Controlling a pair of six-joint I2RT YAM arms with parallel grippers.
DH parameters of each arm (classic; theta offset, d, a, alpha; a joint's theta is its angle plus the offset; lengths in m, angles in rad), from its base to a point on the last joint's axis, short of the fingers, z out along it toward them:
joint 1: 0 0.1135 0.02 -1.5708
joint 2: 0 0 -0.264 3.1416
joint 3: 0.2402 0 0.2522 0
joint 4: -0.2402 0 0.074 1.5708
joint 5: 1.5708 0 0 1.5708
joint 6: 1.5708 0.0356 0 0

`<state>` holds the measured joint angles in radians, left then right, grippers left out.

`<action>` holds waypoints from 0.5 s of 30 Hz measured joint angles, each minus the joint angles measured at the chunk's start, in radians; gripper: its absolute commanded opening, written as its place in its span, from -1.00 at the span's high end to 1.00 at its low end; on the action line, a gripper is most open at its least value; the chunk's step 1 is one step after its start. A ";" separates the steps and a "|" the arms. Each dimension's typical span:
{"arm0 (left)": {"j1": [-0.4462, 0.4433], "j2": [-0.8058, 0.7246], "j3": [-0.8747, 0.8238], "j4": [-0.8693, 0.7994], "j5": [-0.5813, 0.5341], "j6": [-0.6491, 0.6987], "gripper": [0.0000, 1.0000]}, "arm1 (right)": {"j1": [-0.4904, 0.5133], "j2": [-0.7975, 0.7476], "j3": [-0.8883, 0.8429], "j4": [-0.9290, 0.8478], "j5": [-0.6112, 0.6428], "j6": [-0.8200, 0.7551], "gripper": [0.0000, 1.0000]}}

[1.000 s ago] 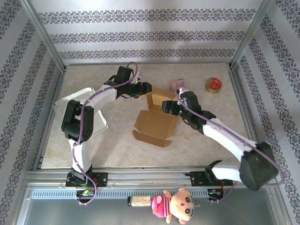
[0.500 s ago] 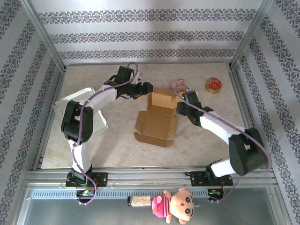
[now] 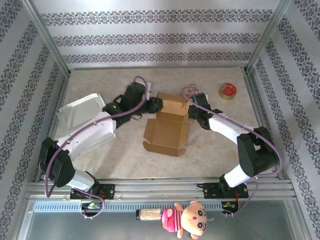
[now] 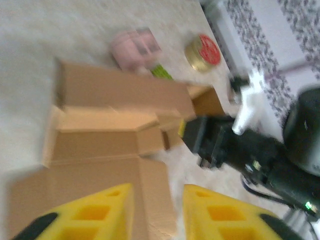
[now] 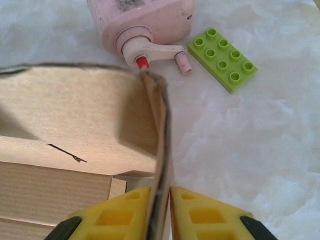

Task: Fold the paper box

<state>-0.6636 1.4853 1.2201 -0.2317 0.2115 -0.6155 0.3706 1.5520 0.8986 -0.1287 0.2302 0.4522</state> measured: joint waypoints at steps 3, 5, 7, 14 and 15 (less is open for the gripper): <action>-0.095 0.079 -0.053 0.059 -0.031 -0.013 0.94 | 0.000 0.000 0.000 -0.002 -0.002 0.013 0.69; -0.123 0.169 -0.063 0.092 -0.040 -0.012 1.00 | 0.000 0.000 0.000 -0.002 -0.002 0.015 0.68; -0.139 0.269 -0.063 0.130 -0.039 -0.002 1.00 | 0.000 0.000 0.000 -0.002 -0.002 0.016 0.68; -0.149 0.518 -0.035 0.236 0.041 0.032 1.00 | 0.000 0.000 0.000 -0.014 -0.003 0.023 0.68; -0.148 0.527 -0.030 0.256 0.050 0.033 1.00 | 0.000 0.000 0.000 -0.021 -0.003 0.029 0.68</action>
<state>-0.8116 2.0125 1.1900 0.0246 0.2615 -0.5827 0.3706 1.5520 0.8986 -0.1497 0.2276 0.4808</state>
